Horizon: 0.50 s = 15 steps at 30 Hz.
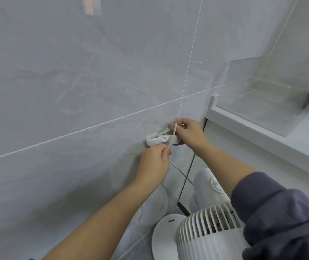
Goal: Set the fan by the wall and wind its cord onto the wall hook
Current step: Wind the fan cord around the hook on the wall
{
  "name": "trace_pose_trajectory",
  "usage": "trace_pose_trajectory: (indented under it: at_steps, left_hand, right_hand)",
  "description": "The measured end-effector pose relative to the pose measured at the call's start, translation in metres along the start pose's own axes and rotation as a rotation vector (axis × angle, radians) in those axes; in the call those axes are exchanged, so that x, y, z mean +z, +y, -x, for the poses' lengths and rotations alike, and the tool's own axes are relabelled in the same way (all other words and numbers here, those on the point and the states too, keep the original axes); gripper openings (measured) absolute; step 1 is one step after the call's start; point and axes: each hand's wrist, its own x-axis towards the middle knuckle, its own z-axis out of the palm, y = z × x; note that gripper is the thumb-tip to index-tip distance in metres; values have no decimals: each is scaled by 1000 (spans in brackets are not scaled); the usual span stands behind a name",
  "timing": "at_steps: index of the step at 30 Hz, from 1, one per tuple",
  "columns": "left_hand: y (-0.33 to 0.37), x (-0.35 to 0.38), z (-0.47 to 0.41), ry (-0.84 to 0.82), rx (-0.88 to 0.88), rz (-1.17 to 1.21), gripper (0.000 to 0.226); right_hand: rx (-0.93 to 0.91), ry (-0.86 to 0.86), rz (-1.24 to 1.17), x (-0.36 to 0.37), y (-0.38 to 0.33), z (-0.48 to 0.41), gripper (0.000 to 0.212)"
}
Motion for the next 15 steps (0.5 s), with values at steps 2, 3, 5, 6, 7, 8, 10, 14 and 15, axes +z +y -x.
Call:
trace_pose_trajectory:
  at_steps: [2, 3, 5, 6, 7, 8, 10, 14, 15]
  left_hand:
    - [1, 3, -3, -10, -3, -33, 24]
    - [2, 5, -4, -20, -7, -48, 24]
    - [3, 10, -6, -52, -26, -47, 26]
    - [3, 12, -8, -66, -41, -38, 27]
    - [3, 14, -9, -78, -57, -29, 28]
    - [2, 16, -11, -87, -69, -26, 28]
    - [2, 19, -13, -105, -84, -21, 29]
    - [3, 26, -14, -150, -108, 23, 29]
    - [4, 28, -15, -162, -111, 24, 28]
  right_hand:
    - [59, -77, -110, -3, 1, -1, 14]
    - [105, -125, -158, -6, 2, -2, 13]
    - [208, -205, -245, -12, 3, -3, 10]
    - [252, -233, -289, -16, 3, -4, 8]
    - [285, -252, -320, -21, 4, -5, 9]
    - [305, -271, -331, -26, 3, -6, 13]
    - [328, -310, -328, -33, 2, -6, 18]
    - [285, -347, -206, -38, -2, -1, 20]
    - [263, -330, -160, -38, -2, -1, 21]
